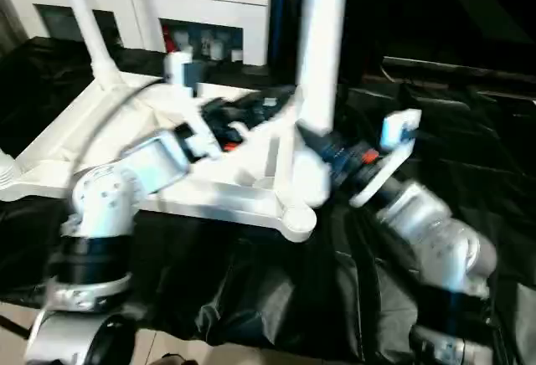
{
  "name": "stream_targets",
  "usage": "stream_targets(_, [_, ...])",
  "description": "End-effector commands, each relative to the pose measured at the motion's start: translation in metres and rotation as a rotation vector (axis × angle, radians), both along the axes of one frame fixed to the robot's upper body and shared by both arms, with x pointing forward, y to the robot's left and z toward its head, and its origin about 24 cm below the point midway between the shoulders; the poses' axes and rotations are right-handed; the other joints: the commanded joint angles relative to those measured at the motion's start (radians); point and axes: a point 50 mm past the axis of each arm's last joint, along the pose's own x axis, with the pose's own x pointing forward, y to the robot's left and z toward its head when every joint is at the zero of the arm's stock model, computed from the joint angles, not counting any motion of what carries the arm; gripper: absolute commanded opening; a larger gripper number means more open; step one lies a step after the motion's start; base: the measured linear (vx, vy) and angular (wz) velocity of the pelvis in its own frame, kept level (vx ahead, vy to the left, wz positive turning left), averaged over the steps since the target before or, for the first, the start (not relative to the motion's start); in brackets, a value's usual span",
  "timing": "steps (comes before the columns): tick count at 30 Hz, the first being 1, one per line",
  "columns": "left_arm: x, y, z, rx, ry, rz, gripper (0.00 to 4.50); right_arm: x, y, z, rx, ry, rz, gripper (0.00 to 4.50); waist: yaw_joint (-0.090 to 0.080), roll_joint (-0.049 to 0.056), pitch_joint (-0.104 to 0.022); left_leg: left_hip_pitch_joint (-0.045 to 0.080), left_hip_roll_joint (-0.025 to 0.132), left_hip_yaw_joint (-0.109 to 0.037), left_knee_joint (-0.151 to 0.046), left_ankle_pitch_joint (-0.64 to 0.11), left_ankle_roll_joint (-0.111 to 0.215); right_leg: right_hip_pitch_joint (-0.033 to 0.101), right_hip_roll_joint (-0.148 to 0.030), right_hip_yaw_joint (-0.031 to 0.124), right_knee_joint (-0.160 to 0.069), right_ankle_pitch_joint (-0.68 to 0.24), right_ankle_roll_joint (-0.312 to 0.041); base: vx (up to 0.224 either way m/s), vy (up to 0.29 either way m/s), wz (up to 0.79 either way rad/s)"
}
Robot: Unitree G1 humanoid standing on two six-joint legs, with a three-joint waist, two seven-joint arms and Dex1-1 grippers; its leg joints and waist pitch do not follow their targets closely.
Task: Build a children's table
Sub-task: Pick table leg
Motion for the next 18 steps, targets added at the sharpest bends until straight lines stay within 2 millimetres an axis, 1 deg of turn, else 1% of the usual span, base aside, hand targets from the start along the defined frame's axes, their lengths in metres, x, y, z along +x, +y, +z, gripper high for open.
stream_targets(1, [-0.002,-0.002,0.005,-0.018,0.001,-0.029,4.50,-0.003,0.005,0.005,-0.018,-0.026,0.041,1.86,0.005,-0.018,-0.068,0.038,0.046,-0.024,-0.080,-0.149,-0.009,0.027,-0.044,0.020,-0.090,-0.135,-0.216,0.000,0.000,0.00])
stream_targets(2, [-0.002,-0.002,0.005,-0.019,0.001,-0.031,4.50,-0.004,0.005,0.004,-0.020,-0.026,0.044,1.86,0.005,-0.021,-0.067,0.038,0.046,-0.024,-0.081,-0.147,-0.006,0.027,-0.044,0.020,-0.090,-0.137,-0.212,0.000,0.000,0.00])
stream_targets(4, [-0.004,-0.003,0.007,-0.055,0.003,-0.061,4.50,-0.005,0.010,0.004,-0.037,-0.023,0.075,1.86,0.005,-0.023,-0.068,0.037,0.046,-0.023,-0.081,-0.136,-0.004,0.028,-0.044,0.020,-0.090,-0.130,-0.211,0.000,0.000,0.00])
stream_targets(8, [-0.005,-0.003,0.007,-0.065,0.008,-0.074,4.50,-0.006,0.013,0.004,-0.048,-0.025,0.101,1.86,0.005,-0.021,-0.068,0.038,0.048,-0.023,-0.081,-0.122,-0.002,0.028,-0.043,0.020,-0.088,-0.100,-0.209,0.000,0.000,0.00])
stream_targets(10, [-0.002,-0.001,0.005,-0.068,0.023,-0.056,4.21,-0.005,0.013,0.005,-0.048,-0.025,0.110,1.86,0.006,-0.023,-0.068,0.038,0.048,-0.023,-0.081,-0.110,0.002,0.029,-0.042,0.020,-0.086,-0.066,-0.214,0.000,0.000,0.00])
stream_targets(11, [-0.001,0.000,0.004,-0.069,0.031,-0.044,4.21,-0.005,0.013,0.005,-0.052,-0.025,0.113,1.86,0.006,-0.022,-0.068,0.039,0.048,-0.023,-0.081,-0.111,0.002,0.029,-0.043,0.020,-0.086,-0.066,-0.216,0.000,0.000,0.00])
stream_targets(13, [0.000,0.003,0.004,-0.074,0.038,-0.033,4.01,-0.004,0.013,0.004,-0.057,-0.024,0.117,1.86,0.006,-0.030,-0.067,0.038,0.047,-0.022,-0.080,-0.106,0.006,0.032,-0.043,0.020,-0.086,-0.059,-0.216,0.000,0.000,0.00])
stream_targets(14, [0.000,0.003,0.004,-0.074,0.038,-0.033,3.88,-0.004,0.013,0.004,-0.057,-0.024,0.117,1.86,0.007,-0.028,-0.068,0.038,0.047,-0.022,-0.080,-0.104,0.006,0.033,-0.044,0.020,-0.085,-0.058,-0.217,0.000,0.000,0.00])
stream_targets(15, [0.000,0.005,0.003,-0.078,0.036,-0.027,3.79,-0.004,0.013,0.004,-0.060,-0.024,0.118,1.86,0.007,-0.030,-0.068,0.037,0.048,-0.022,-0.080,-0.101,0.008,0.033,-0.044,0.020,-0.085,-0.057,-0.217,0.000,0.000,0.00])
stream_targets(16, [-0.001,0.006,0.003,-0.075,0.031,-0.023,3.75,-0.003,0.013,0.005,-0.061,-0.025,0.117,1.86,0.007,-0.033,-0.068,0.038,0.048,-0.022,-0.079,-0.097,0.010,0.033,-0.044,0.020,-0.085,-0.056,-0.220,0.000,0.000,0.00])
stream_targets(17, [-0.001,0.007,0.003,-0.075,0.030,-0.022,3.75,-0.003,0.013,0.005,-0.061,-0.025,0.117,1.86,0.008,-0.032,-0.067,0.038,0.048,-0.022,-0.080,-0.094,0.011,0.033,-0.045,0.020,-0.084,-0.053,-0.221,0.000,0.000,0.00])
stream_targets(18, [-0.001,0.007,0.003,-0.077,0.029,-0.021,3.73,-0.003,0.013,0.005,-0.062,-0.026,0.115,1.86,0.007,-0.033,-0.067,0.038,0.048,-0.021,-0.079,-0.093,0.013,0.032,-0.044,0.020,-0.084,-0.053,-0.221,0.000,0.000,0.00])
